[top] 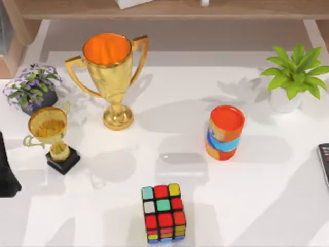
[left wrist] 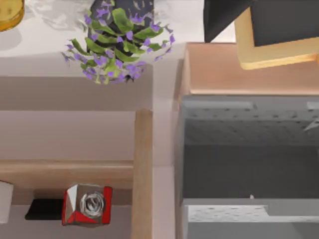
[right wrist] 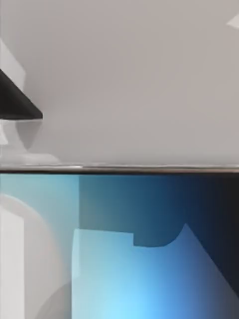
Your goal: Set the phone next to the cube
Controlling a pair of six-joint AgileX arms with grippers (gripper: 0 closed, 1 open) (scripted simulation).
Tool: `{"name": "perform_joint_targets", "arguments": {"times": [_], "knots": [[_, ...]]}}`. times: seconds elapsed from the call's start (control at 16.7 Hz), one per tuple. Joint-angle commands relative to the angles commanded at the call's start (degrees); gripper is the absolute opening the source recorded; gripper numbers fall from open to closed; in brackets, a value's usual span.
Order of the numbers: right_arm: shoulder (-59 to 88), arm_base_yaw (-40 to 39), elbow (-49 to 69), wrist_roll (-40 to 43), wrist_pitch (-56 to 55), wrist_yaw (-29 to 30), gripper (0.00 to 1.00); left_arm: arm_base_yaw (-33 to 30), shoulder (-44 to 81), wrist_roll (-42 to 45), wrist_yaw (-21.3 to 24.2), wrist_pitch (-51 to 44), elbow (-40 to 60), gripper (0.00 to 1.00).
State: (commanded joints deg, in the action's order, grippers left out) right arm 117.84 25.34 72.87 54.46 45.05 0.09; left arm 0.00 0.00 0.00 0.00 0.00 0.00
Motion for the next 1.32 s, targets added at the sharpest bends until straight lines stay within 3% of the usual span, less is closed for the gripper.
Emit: {"name": "perform_joint_targets", "arguments": {"times": [0.6,1.32], "knots": [[0.00,0.00,0.00,0.00,0.00,0.00,0.02,0.00,0.00,0.00,0.00,0.00,0.00,1.00],[-2.51,-0.18,1.17,-0.63,3.28,-0.55,0.00,0.00,0.00,0.00,0.00,0.00,0.00,1.00]]}}
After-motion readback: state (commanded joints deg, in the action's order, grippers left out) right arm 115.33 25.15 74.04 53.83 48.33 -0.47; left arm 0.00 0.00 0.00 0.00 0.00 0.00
